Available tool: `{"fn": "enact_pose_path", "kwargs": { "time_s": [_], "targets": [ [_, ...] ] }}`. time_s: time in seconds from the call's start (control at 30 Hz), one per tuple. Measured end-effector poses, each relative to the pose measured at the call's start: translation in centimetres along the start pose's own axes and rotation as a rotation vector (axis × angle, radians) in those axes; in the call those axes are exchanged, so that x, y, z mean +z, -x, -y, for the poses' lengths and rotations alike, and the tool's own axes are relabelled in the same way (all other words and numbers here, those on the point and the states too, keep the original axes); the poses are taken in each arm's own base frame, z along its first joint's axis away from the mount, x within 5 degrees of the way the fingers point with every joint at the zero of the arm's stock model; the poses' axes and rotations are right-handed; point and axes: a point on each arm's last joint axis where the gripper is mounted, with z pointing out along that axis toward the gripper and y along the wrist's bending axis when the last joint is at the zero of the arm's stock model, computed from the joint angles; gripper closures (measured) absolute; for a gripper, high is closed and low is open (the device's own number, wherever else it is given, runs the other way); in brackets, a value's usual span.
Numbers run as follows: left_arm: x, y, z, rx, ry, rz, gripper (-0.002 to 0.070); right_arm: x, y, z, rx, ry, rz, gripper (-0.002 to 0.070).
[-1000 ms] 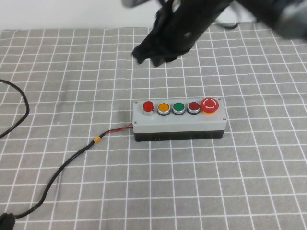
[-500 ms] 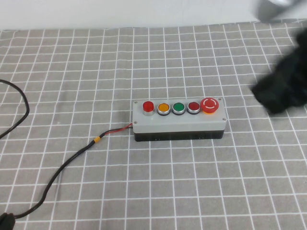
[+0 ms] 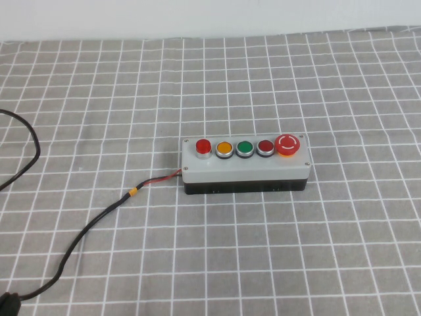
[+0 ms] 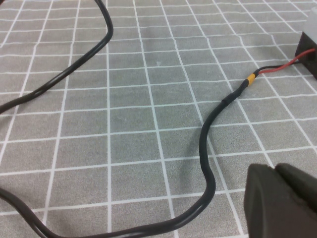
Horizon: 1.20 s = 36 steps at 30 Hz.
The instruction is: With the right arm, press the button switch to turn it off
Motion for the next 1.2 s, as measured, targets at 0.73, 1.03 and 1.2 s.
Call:
{"fn": "enact_pose_path", "kwargs": {
  "time_s": [0.73, 1.03, 1.2],
  "targets": [
    [0.0, 0.0, 0.0, 0.0, 0.0, 0.0, 0.0678, 3.7, -14.3, 4.2, 0.245, -0.52, 0.417, 0.0694],
    [0.0, 0.0, 0.0, 0.0, 0.0, 0.0, 0.0678, 2.2, -14.7, 3.7, 0.233, -0.567, 0.505, 0.0694],
    [0.0, 0.0, 0.0, 0.0, 0.0, 0.002, 0.0678, 2.4, -14.9, 3.6, 0.233, -0.524, 0.472, 0.0694]
  ]
}}
